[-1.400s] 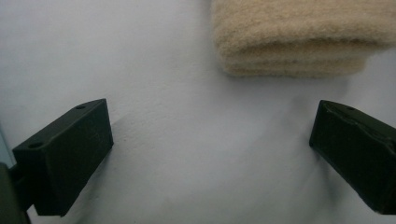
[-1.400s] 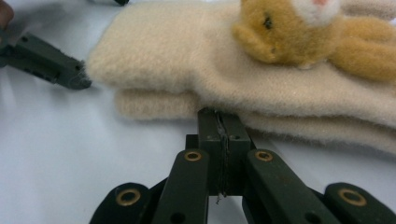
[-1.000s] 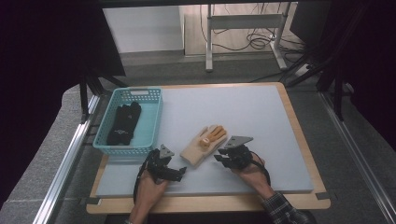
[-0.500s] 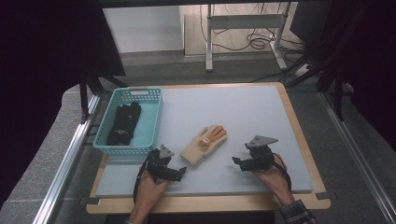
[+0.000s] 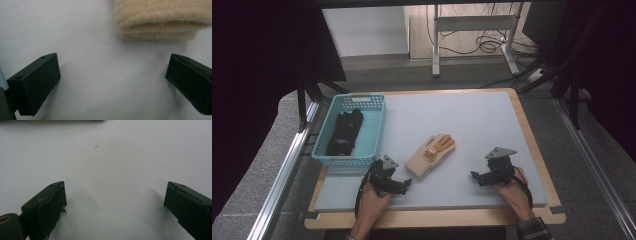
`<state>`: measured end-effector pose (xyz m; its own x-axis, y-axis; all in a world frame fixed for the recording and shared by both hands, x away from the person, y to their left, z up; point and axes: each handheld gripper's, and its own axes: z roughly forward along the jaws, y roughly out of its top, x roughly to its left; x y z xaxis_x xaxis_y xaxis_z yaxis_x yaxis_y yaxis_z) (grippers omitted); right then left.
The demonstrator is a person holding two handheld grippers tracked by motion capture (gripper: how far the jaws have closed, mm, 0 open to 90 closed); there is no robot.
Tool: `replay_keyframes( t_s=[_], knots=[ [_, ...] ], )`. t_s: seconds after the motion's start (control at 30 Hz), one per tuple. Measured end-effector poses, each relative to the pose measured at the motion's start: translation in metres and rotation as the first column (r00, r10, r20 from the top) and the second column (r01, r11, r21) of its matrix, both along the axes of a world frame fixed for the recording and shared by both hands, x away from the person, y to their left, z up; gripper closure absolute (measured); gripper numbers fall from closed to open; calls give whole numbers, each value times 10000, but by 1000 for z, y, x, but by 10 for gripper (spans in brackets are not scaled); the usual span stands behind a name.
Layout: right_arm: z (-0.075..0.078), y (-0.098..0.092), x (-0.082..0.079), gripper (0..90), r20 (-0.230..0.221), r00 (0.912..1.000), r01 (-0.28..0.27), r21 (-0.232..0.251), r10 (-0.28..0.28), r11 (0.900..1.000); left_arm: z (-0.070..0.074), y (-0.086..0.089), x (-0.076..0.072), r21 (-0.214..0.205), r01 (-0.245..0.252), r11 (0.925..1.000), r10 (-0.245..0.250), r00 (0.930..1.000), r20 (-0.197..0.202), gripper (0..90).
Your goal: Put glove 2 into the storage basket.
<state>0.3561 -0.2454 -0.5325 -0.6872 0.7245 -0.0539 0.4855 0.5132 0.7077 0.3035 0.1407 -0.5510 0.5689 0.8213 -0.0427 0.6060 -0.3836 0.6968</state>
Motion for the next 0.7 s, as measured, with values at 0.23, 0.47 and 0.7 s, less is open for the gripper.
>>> replay_keyframes(
  t_s=[0.23, 0.47, 0.7],
  knots=[
    [-1, -1, 1, 40, -26, 10000, 33, 7, -33, 10000, 0, 0, 0, -30, 1, 10000, -1, 10000, -41, 0],
    [-1, -1, 0, 41, -20, 10000, 44, 12, -44, 10000, 0, 0, 0, -19, 9, 10000, -9, 10000, -57, 0],
    [-1, -1, 0, 42, -13, 10000, 55, 7, -55, 10000, 2, 0, 0, 36, 176, 9998, -175, 9998, -88, 7]
  ],
)
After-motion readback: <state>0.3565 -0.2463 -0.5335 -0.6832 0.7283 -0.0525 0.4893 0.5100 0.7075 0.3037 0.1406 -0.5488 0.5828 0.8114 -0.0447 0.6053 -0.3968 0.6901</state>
